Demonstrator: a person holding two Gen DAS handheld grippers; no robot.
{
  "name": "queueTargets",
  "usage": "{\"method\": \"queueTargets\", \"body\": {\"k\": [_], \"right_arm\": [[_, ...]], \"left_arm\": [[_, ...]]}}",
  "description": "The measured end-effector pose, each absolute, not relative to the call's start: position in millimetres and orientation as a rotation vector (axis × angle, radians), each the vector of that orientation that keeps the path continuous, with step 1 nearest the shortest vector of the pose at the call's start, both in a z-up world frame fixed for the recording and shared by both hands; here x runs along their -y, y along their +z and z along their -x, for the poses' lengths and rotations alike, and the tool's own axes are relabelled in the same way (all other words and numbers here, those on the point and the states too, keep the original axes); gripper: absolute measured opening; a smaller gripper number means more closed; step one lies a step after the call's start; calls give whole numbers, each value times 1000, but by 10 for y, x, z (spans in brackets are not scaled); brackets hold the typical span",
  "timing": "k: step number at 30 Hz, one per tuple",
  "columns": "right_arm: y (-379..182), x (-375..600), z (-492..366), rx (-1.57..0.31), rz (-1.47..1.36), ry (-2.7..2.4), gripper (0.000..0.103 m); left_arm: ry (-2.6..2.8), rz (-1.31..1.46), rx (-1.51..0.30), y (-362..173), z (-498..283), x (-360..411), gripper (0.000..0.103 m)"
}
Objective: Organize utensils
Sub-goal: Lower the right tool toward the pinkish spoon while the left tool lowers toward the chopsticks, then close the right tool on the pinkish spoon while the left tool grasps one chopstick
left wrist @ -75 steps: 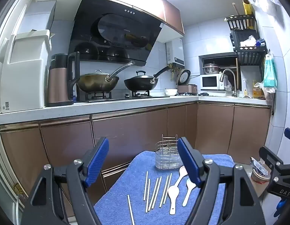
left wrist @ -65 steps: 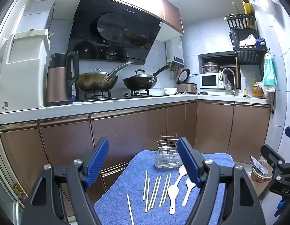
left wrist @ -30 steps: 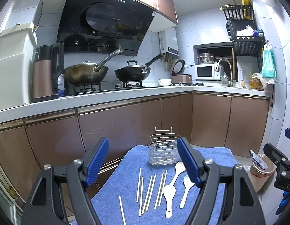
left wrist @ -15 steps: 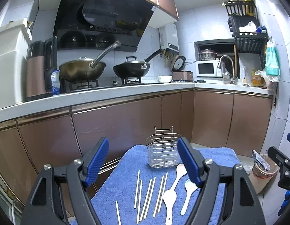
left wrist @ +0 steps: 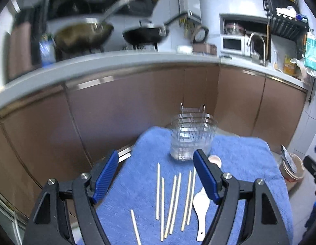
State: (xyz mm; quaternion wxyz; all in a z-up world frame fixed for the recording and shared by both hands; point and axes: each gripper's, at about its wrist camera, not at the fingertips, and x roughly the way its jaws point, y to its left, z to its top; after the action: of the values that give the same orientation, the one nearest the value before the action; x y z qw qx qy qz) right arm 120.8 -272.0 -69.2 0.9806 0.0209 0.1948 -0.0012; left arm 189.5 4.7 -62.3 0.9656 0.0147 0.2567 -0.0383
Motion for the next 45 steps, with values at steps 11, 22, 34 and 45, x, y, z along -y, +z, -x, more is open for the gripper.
{"method": "queueTargets", "body": {"k": [11,22,34,45], "right_arm": [[-1271,2727,-2177,-604,-103,175,68],[-1931,2817,-3165,-843,-260,370,46],[-2198,2727,-3523,-918,-250,425,44],[-2396,2549,-3893,-975,-231,459,44]], "left_arm": [[-217,13,-835,-1325,-2799,-20,67],[-351,-20,-1173,-2018,-3611,265,22],[-333,-49,-1267,-2314,-3834,296,10],[-340,-116,-1297,-2497,-3921,410,10]]}}
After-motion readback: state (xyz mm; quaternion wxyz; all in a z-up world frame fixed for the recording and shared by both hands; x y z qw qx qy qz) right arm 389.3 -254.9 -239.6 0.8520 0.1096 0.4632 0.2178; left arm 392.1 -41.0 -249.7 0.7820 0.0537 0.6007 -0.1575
